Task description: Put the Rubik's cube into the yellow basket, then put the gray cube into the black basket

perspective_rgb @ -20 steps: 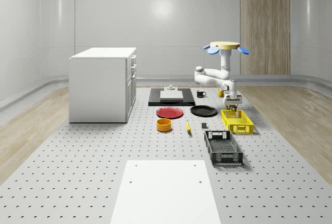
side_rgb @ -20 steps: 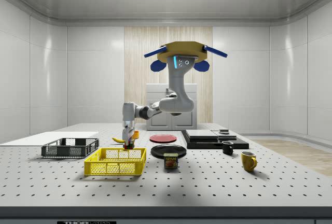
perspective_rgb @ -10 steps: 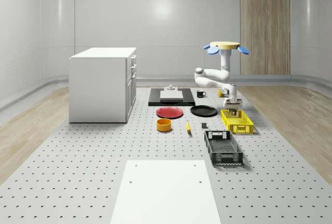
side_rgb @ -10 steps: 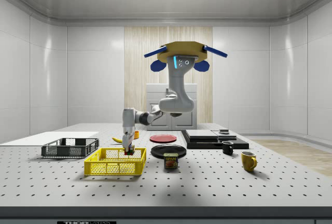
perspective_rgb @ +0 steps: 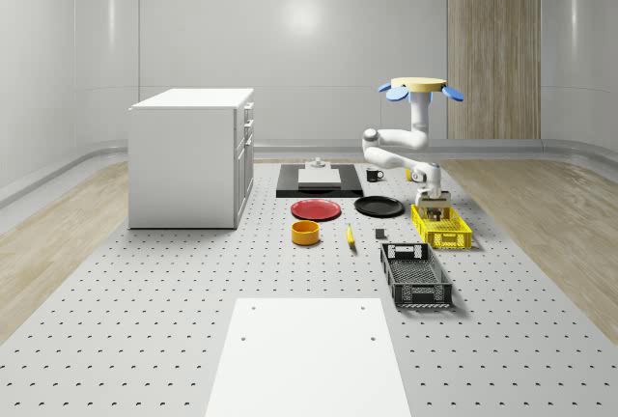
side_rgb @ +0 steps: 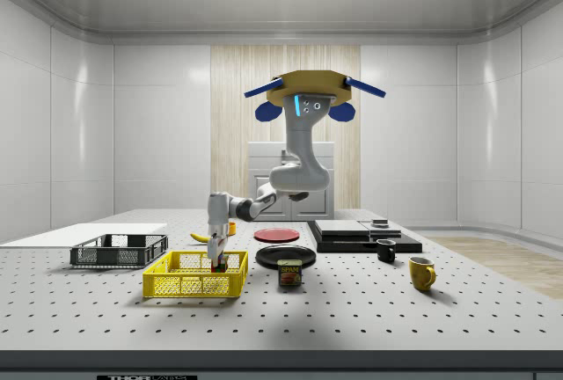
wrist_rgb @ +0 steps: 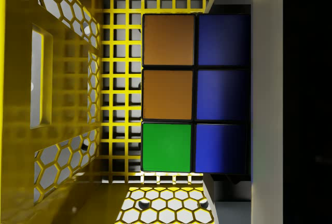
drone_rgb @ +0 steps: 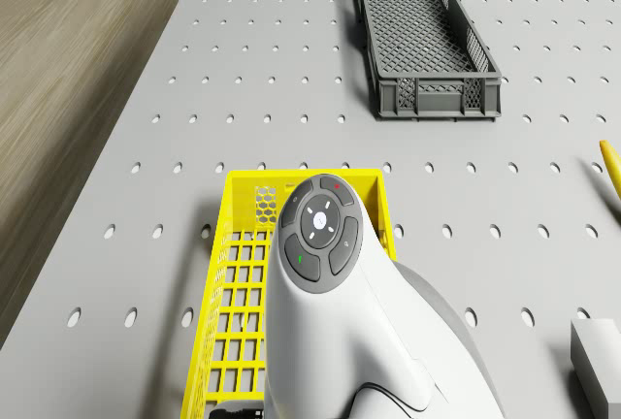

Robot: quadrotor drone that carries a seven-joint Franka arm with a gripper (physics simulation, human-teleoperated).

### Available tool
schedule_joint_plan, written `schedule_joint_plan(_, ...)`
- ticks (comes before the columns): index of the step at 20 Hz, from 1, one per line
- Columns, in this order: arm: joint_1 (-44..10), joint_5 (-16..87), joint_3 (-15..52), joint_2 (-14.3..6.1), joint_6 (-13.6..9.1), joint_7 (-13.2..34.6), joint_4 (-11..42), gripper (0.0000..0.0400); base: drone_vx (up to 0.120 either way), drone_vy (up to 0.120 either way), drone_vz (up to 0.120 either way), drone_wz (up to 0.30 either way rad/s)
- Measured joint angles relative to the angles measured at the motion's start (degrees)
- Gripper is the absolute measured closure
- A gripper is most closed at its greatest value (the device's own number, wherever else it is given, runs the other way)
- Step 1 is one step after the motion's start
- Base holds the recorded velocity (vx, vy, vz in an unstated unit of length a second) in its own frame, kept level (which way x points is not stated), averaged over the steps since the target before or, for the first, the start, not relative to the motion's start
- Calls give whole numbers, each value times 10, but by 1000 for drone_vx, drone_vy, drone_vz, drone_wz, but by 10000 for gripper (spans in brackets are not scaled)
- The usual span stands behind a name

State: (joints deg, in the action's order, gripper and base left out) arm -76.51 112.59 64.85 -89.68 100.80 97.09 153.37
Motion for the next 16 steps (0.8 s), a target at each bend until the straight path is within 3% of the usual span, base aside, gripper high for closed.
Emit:
schedule_joint_plan(2,-1,6,-6,3,1,0,-3,77,0,0,0,0)
schedule_joint_plan(6,-2,14,-12,7,0,-1,-6,29,0,0,0,0)
schedule_joint_plan(13,11,-13,21,8,-20,-3,11,5,0,0,0,0)
schedule_joint_plan(16,17,-30,41,7,-31,-4,19,2,0,0,93,0)
